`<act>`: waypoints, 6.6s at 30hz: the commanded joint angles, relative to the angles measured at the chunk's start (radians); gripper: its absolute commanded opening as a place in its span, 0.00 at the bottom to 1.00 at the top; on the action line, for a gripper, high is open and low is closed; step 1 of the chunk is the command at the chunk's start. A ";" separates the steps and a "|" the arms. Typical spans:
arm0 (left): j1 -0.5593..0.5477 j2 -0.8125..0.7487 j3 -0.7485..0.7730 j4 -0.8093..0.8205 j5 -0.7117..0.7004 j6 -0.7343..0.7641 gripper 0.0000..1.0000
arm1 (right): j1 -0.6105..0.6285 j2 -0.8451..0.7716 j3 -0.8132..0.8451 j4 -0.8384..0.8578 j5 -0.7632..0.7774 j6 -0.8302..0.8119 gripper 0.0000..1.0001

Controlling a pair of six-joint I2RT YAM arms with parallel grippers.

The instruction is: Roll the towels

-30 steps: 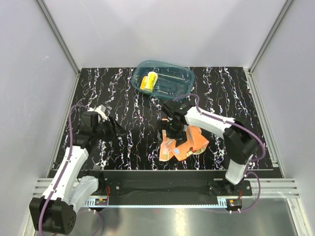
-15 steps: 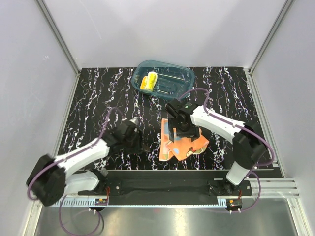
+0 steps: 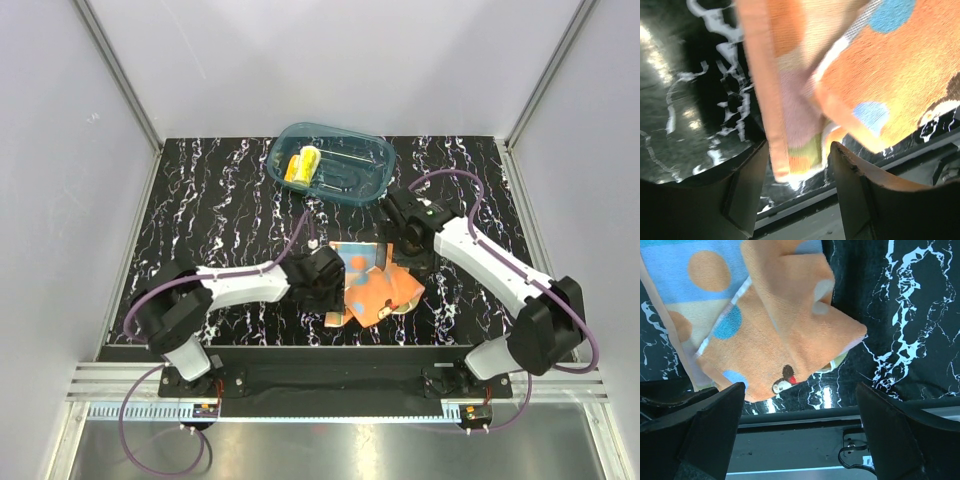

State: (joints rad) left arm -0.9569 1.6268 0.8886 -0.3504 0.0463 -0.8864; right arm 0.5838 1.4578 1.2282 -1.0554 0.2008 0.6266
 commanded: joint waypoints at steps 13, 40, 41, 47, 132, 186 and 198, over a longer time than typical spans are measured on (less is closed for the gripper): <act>-0.143 0.162 0.124 -0.248 -0.273 -0.071 0.03 | -0.027 -0.079 -0.068 0.023 -0.089 -0.034 1.00; -0.083 -0.148 -0.333 0.370 -0.112 -0.195 0.00 | 0.232 0.400 0.083 0.271 -0.388 0.031 0.74; -0.082 -0.151 -0.338 0.378 -0.105 -0.197 0.00 | 0.235 0.403 0.083 0.276 -0.390 0.032 0.74; -0.069 -0.179 -0.365 0.415 -0.100 -0.192 0.00 | 0.255 0.444 0.076 0.296 -0.405 0.039 0.62; 0.592 -0.459 -0.367 -0.093 -0.052 0.164 0.12 | -0.113 0.522 0.335 0.129 -0.296 -0.177 0.76; 0.607 -0.383 -0.399 -0.001 -0.016 0.147 0.00 | -0.033 0.426 0.263 -0.017 -0.031 -0.120 0.25; 0.607 -0.398 -0.402 -0.012 -0.016 0.135 0.00 | -0.033 0.216 0.059 0.047 -0.124 -0.074 0.00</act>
State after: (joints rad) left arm -0.3542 1.2148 0.4995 -0.3420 0.0380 -0.7441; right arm 0.5388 1.8019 1.3277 -1.0245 0.1192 0.5137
